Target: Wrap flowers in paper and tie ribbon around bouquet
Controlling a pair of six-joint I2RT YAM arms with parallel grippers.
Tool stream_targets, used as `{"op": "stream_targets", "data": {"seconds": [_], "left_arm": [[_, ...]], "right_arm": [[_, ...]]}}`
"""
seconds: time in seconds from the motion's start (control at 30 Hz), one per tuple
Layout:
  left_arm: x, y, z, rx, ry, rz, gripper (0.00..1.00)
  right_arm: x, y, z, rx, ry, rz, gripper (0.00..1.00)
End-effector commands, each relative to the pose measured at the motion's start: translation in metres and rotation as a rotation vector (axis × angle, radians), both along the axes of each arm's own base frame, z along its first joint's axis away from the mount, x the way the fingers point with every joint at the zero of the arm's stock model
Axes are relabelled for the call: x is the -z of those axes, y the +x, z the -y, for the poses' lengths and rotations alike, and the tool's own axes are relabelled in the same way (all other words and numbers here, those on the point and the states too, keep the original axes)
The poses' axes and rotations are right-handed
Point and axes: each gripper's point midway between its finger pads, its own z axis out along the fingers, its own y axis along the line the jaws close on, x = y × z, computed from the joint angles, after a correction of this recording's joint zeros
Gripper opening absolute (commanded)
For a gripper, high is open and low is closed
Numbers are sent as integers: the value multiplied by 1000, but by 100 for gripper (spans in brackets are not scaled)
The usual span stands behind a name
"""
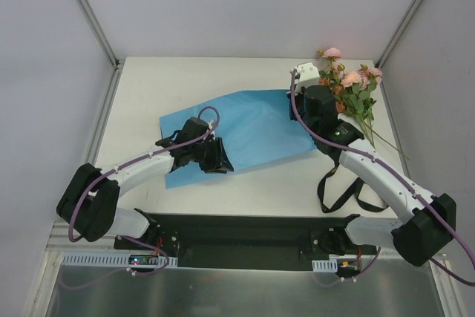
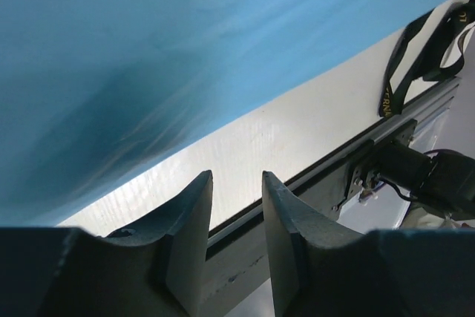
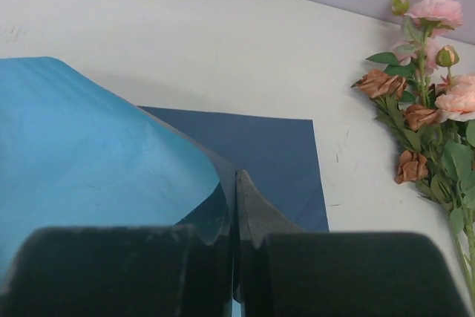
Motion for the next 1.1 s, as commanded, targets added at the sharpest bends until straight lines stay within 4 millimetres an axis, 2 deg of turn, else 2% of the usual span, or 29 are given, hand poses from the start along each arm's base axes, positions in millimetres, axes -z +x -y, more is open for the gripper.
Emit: {"op": "stream_targets", "data": {"seconds": [0.0,0.17,0.3,0.33,0.37,0.4,0.43,0.47,0.5,0.57,0.6,0.67,0.7,0.73,0.77,0.83,0.87,0.9,0.93,0.97,1.0,1.03,1.07], "left_arm": [[28,-17,5,4,4,-49,33],[50,-27,11,19,26,-96,32],[61,1,8,-19,97,-26,32],[72,12,-1,-50,137,-31,32],[68,27,0,-68,128,-23,31],[67,35,0,-78,110,-38,31],[66,56,-4,-107,85,-54,30],[73,66,-7,-121,88,-76,30],[63,92,-11,-150,62,-47,30],[67,114,-14,-166,54,-52,30],[54,139,-17,-188,33,-9,31],[53,155,-22,-200,42,-12,31],[39,168,-20,-199,26,20,31],[37,170,-24,-211,36,14,32],[25,171,-25,-216,31,41,33],[23,156,-29,-227,28,28,38],[5,149,-30,-233,4,55,40],[18,125,-38,-249,8,4,41],[15,111,-42,-252,-18,-14,45],[-14,103,-45,-258,-83,64,46],[4,73,-56,-272,-81,10,46],[-1,61,-62,-278,-96,28,45],[-30,53,-73,-293,-145,116,46]], "right_arm": [[-24,-8,-9,-42,96,13,0],[-30,-17,-10,-75,107,11,0],[-32,-30,-13,-116,141,1,0],[-31,-34,-14,-129,152,-6,0],[-24,-38,-13,-136,152,-25,0],[-26,-45,-13,-152,167,-20,0],[-19,-54,-15,-191,164,-35,0],[-15,-62,-22,-251,163,-47,1],[-10,-66,-25,-293,146,-55,0],[0,-85,-41,-436,143,-99,0],[4,-91,-45,-470,146,-122,1],[14,-107,-55,-559,160,-159,0],[16,-111,-58,-573,157,-165,1],[20,-114,-60,-591,150,-172,0],[25,-123,-68,-635,139,-181,0],[32,-136,-82,-712,96,-184,0],[34,-141,-88,-750,88,-187,1],[41,-142,-96,-773,66,-198,0],[45,-152,-108,-814,50,-201,0],[48,-150,-113,-807,32,-190,0],[57,-151,-122,-811,5,-202,0],[61,-160,-134,-836,-24,-190,0],[63,-151,-137,-782,-53,-159,0]]}}
